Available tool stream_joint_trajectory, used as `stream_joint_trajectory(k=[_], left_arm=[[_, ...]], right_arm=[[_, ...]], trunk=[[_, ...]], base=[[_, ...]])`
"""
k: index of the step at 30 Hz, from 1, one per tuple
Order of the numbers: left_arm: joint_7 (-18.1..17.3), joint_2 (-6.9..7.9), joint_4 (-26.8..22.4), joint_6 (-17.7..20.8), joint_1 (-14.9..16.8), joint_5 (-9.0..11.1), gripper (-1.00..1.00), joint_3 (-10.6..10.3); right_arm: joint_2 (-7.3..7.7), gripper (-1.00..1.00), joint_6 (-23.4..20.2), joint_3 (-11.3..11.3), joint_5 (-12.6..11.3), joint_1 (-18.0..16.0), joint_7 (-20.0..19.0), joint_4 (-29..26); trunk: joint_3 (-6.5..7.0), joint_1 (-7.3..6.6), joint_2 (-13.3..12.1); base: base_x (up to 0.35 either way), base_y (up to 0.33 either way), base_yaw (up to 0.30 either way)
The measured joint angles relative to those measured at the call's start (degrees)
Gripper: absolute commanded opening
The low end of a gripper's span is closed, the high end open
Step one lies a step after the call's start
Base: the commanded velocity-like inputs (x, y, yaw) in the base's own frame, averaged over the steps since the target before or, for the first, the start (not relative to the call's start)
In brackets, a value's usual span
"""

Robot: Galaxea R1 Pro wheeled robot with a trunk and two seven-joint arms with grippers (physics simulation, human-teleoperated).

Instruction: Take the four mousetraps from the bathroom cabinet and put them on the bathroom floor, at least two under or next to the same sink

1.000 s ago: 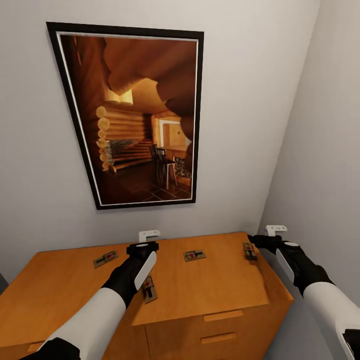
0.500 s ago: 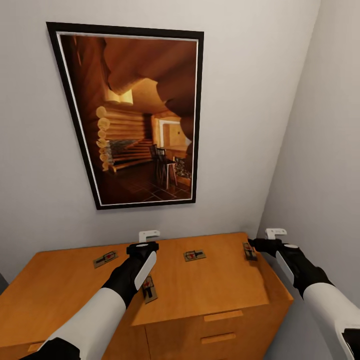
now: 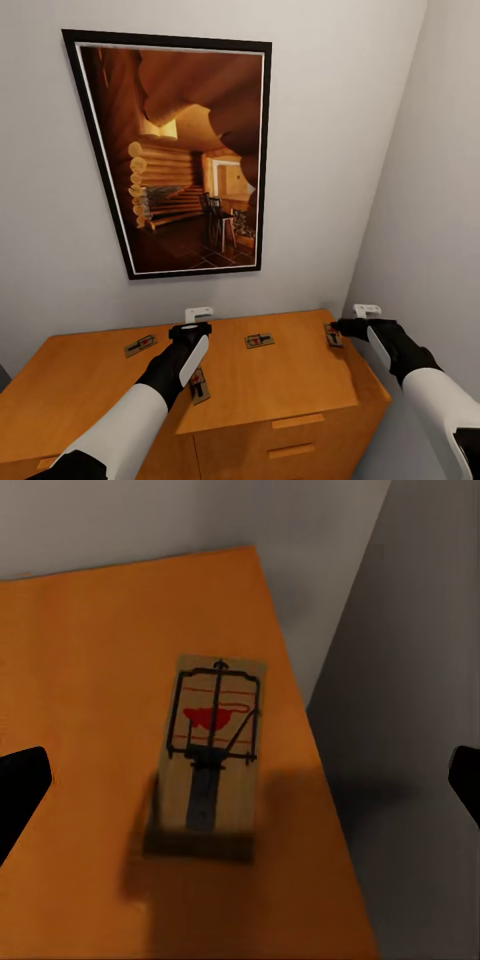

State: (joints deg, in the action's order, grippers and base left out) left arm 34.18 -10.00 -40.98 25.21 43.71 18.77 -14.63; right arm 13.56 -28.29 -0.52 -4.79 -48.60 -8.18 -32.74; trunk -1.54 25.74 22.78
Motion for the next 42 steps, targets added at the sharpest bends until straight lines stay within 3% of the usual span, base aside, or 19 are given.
stream_joint_trajectory(k=[14,23,38,42], left_arm=[[-0.03,0.0,-0.01,-0.01,0.0,0.0,1.0,0.0],[-0.07,0.0,-0.01,0.0,0.0,0.0,1.0,0.01],[0.01,0.0,-0.01,-0.07,0.0,-0.03,1.0,0.15],[0.0,0.0,0.0,-0.07,0.0,-0.03,1.0,0.14]], right_arm=[[0.02,1.0,-9.61,0.03,0.04,-8.17,-0.34,-1.0],[-0.86,1.0,-10.11,0.11,-0.28,-8.92,0.14,-0.72],[-1.55,1.0,-16.52,-0.1,-0.09,-9.01,0.2,-0.05],[-1.79,1.0,-16.84,-3.16,0.39,-9.0,0.21,2.95]], trunk=[[0.0,0.0,0.0],[0.0,0.0,0.0],[0.0,0.0,0.0],[0.0,0.0,0.0]], base=[[0.0,0.0,0.0],[0.0,0.0,0.0],[0.0,0.0,0.0],[0.0,0.0,0.0]])
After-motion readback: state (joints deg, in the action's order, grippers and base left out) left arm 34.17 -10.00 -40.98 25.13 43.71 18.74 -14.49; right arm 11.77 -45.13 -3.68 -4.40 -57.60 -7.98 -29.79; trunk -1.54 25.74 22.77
